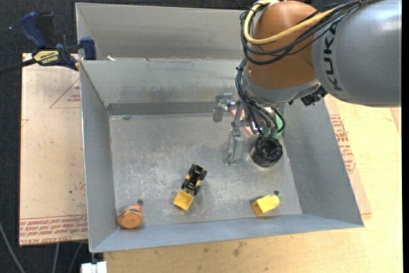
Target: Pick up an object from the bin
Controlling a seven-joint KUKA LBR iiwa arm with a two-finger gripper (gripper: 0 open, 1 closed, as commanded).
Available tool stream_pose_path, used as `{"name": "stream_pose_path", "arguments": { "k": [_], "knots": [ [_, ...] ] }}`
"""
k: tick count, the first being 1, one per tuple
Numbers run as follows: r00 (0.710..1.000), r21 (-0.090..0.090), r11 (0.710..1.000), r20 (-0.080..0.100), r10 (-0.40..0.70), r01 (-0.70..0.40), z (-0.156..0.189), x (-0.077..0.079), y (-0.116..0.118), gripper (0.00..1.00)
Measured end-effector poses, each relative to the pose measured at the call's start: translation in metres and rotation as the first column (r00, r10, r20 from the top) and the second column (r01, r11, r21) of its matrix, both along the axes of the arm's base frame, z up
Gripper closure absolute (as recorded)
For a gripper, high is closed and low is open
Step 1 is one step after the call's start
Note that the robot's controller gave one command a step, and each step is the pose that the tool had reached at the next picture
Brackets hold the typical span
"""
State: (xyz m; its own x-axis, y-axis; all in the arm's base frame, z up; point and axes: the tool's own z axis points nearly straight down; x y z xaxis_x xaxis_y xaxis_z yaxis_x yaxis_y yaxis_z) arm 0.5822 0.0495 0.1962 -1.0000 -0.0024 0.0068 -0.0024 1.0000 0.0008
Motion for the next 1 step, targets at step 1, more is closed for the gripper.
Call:
{"name": "stream_pose_path", "arguments": {
  "k": [1],
  "knots": [
    [1.0, 0.001, 1.0, 0.008, -0.001, 0.001, 0.005, 0.0015, -0.0003, 0.0]
  ]
}}
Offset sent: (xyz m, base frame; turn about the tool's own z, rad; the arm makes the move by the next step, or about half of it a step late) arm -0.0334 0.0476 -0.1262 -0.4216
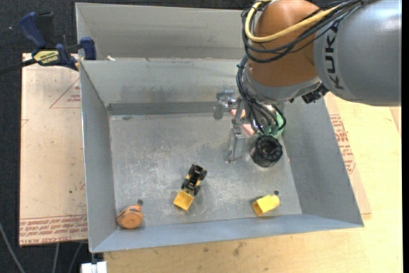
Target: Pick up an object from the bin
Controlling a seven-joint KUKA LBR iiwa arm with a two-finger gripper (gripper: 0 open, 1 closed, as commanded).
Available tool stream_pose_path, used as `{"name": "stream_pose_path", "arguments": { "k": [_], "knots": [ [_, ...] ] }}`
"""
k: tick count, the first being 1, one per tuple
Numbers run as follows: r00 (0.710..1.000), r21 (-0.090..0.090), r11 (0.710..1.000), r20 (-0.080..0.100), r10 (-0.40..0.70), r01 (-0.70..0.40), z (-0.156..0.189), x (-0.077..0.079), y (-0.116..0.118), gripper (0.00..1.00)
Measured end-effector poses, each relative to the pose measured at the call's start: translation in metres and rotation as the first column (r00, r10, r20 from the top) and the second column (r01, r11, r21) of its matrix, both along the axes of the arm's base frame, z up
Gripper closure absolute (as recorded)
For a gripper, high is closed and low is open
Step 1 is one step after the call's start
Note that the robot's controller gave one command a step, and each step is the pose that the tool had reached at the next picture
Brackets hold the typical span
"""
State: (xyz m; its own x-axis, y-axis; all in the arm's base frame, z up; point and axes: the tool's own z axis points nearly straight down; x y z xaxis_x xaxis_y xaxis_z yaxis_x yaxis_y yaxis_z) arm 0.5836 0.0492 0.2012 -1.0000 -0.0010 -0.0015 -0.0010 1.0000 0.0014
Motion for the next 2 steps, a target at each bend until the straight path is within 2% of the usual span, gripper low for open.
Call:
{"name": "stream_pose_path", "arguments": {
  "k": [1, 2],
  "knots": [
    [0.986, -0.001, 0.986, 0.002, 0.169, -0.169, -0.053, -0.014, 0.019, 0.0],
    [0.966, 0.0, 0.966, -0.005, 0.259, -0.259, -0.055, -0.064, 0.062, 0.0]
  ]
}}
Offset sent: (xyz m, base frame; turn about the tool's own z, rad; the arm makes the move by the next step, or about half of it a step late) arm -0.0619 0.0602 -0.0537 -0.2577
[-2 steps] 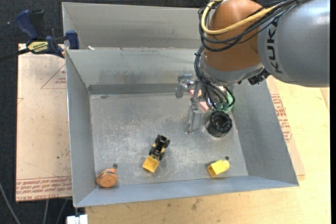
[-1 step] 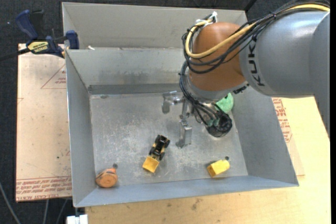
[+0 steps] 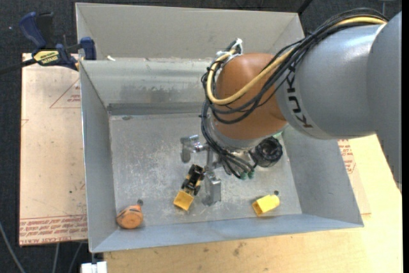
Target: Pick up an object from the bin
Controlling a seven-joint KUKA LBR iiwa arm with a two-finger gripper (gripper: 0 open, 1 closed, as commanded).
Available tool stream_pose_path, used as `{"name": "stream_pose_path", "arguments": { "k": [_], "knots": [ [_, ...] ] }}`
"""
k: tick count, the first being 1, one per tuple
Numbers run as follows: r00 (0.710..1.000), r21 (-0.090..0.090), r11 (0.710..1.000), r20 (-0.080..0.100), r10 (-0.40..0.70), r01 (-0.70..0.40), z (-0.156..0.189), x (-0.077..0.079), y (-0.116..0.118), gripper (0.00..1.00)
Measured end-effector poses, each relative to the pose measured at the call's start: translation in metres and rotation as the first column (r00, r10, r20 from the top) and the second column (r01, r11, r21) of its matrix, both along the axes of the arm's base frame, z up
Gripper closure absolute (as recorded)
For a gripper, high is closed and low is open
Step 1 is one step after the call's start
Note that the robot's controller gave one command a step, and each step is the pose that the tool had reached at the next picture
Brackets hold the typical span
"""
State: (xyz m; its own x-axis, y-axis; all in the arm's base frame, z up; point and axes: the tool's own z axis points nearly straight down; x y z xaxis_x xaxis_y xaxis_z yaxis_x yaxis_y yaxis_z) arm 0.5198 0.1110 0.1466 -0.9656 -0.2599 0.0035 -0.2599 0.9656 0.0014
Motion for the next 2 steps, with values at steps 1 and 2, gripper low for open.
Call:
{"name": "stream_pose_path", "arguments": {
  "k": [1, 2],
  "knots": [
    [0.986, 0.001, 0.986, 0.006, 0.166, -0.166, -0.001, 0.01, 0.0, 0.0],
    [0.903, 0.0, 0.903, 0.007, 0.429, -0.429, -0.074, 0.006, 0.004, 0.0]
  ]
}}
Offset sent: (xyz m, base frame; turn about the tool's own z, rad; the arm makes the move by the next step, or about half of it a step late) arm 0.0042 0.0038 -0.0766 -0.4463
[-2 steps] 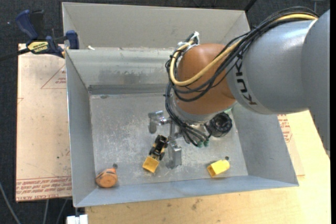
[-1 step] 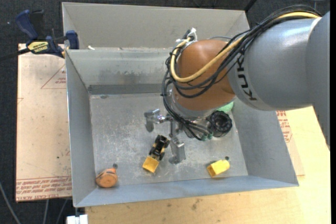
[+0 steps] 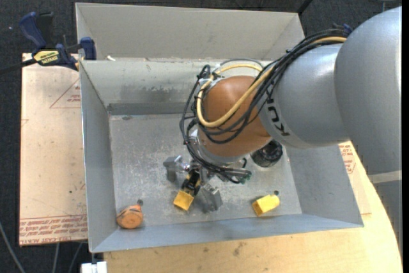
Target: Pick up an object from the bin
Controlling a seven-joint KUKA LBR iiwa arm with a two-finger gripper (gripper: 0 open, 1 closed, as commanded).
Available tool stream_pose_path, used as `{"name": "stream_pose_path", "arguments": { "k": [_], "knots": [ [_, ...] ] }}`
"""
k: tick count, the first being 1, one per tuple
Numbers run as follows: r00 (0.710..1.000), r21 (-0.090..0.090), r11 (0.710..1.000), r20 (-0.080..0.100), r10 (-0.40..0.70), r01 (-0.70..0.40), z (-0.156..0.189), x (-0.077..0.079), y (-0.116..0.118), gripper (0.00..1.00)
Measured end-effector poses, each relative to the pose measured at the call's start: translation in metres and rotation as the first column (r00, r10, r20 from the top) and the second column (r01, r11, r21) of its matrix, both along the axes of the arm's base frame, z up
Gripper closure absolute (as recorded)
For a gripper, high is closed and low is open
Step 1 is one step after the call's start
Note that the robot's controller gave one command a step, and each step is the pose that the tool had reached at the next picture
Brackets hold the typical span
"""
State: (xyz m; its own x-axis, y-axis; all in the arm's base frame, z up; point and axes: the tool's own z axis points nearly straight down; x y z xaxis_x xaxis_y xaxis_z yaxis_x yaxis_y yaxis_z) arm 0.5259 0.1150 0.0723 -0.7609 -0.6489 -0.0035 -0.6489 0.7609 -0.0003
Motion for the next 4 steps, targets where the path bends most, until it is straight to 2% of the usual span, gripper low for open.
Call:
{"name": "stream_pose_path", "arguments": {
  "k": [1, 4],
  "knots": [
    [0.982, 0.0, 0.982, -0.002, 0.186, -0.186, -0.0028, -0.0011, -0.006, 1.0],
    [0.983, 0.0, 0.983, -0.002, 0.185, -0.185, -0.0013, -0.0011, -0.0056, 1.0]
  ]
}}
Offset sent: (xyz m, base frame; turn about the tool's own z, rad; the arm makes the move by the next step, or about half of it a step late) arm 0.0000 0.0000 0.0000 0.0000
